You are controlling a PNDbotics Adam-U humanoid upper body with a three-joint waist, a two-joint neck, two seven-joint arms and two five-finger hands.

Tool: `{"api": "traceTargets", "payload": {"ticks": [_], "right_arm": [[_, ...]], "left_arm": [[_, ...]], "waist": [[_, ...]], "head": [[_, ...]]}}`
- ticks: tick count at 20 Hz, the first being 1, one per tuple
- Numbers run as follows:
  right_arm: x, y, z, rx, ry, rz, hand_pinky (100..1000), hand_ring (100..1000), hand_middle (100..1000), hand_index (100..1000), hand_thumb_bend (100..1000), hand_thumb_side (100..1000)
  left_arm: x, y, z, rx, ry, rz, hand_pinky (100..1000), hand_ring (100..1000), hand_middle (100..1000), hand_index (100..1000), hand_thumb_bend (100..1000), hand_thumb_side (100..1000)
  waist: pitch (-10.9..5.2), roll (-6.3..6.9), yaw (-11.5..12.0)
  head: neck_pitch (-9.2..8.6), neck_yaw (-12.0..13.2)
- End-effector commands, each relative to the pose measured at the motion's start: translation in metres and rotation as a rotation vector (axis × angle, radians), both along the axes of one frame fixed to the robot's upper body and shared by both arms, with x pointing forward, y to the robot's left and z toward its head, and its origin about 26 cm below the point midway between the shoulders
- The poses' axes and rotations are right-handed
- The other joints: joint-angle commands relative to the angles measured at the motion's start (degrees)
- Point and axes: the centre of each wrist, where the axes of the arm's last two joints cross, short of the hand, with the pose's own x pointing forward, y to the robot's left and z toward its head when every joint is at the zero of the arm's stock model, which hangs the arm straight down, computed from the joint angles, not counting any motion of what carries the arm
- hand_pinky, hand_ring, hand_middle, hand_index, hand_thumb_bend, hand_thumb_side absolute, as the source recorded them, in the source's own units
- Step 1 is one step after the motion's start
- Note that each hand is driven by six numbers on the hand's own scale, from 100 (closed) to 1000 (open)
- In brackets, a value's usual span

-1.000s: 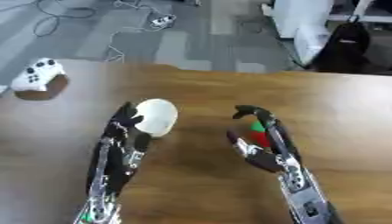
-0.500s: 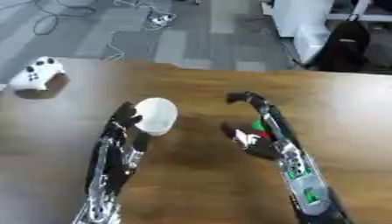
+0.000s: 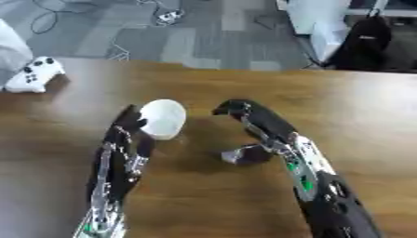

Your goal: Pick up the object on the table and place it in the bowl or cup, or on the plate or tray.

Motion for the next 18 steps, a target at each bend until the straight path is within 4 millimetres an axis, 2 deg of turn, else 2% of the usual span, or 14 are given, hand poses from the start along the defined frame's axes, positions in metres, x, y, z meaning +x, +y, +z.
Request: {"api": "traceTargets", "payload": {"ticks": [1,3,4,5,7,14,18], "right_arm": [[0.009,-0.003,0.009,-0.039,-0.042,-0.019,894,865,776,857,609,736],[0.012,-0.005,0.010,-0.051,-0.052,-0.032,885,861,776,855,603,738],[0.014,-0.006,0.011,-0.058,-0.059,-0.037,882,860,777,852,568,745],[0.016,-0.007,0.013,-0.064,-0.064,-0.040,881,859,777,851,600,739],[0.021,-0.009,0.018,-0.075,-0.075,-0.042,872,857,779,849,594,742],[0.042,-0.024,0.059,-0.111,-0.180,-0.053,819,843,791,843,545,773],[0.051,-0.032,0.064,-0.153,-0.180,-0.043,822,842,797,843,529,763]], "left_arm": [[0.000,0.001,0.004,0.003,-0.018,0.002,1000,832,917,816,663,652],[0.000,0.001,0.004,0.003,-0.018,0.002,1000,832,917,815,662,652],[0.000,0.001,0.003,0.004,-0.017,0.003,1000,832,917,815,662,650],[-0.001,0.001,0.003,0.004,-0.016,0.004,1000,832,916,815,663,652],[-0.001,0.001,0.002,0.006,-0.013,0.005,1000,832,916,815,663,652],[-0.003,0.003,-0.001,0.013,-0.003,0.008,1000,843,917,815,665,653],[-0.006,0.007,-0.004,0.024,0.005,0.015,1000,845,917,814,668,654]], "waist": [[-0.80,0.26,0.11],[-0.76,0.24,0.10],[-0.75,0.23,0.09],[-0.75,0.23,0.06],[-0.80,0.23,-0.04],[-1.04,0.23,-0.44],[-1.39,0.27,-0.72]], "head": [[0.08,-1.20],[0.14,-1.73],[0.15,-2.02],[0.16,-2.19],[0.27,-2.32],[0.70,-1.99],[1.25,-1.83]]}}
